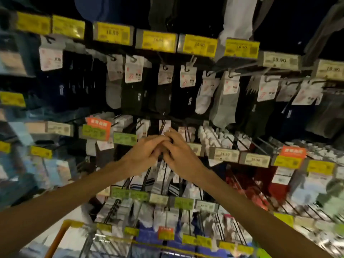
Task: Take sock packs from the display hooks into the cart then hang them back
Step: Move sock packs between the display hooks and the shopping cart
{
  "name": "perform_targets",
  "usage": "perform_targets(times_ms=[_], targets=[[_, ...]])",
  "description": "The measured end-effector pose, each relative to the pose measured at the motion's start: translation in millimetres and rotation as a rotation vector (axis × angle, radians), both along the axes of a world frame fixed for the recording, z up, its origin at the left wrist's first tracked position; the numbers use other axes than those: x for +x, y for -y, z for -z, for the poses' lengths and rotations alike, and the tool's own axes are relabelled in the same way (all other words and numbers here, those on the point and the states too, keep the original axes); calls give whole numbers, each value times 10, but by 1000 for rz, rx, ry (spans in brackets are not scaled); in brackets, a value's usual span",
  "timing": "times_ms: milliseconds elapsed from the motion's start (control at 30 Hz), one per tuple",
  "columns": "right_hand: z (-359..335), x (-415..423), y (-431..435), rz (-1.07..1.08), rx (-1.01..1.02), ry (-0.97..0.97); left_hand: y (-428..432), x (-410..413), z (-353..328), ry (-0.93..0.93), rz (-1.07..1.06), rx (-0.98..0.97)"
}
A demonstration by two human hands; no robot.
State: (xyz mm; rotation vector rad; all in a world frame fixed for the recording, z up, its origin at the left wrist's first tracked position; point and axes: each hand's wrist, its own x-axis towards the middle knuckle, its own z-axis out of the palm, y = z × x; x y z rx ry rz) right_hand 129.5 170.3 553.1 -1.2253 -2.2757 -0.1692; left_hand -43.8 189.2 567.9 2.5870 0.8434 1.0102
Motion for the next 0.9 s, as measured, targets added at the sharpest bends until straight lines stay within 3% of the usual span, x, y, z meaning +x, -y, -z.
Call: perform_targets(times_ms=[200,367,567,900], targets=[[912,-306,853,79,-350,-144,754,-569,1135,-3,-97,-245],[1969,-403,1462,150,-626,-136,1283,-667,2120,-41,-91,-516],[3145,-331,1947,290,-909,-184,1729,-660,3011,-194,-178,-761],[4546,191,2433,420,-1295,-160,2103,-491,4499,-408,-346,-1054]])
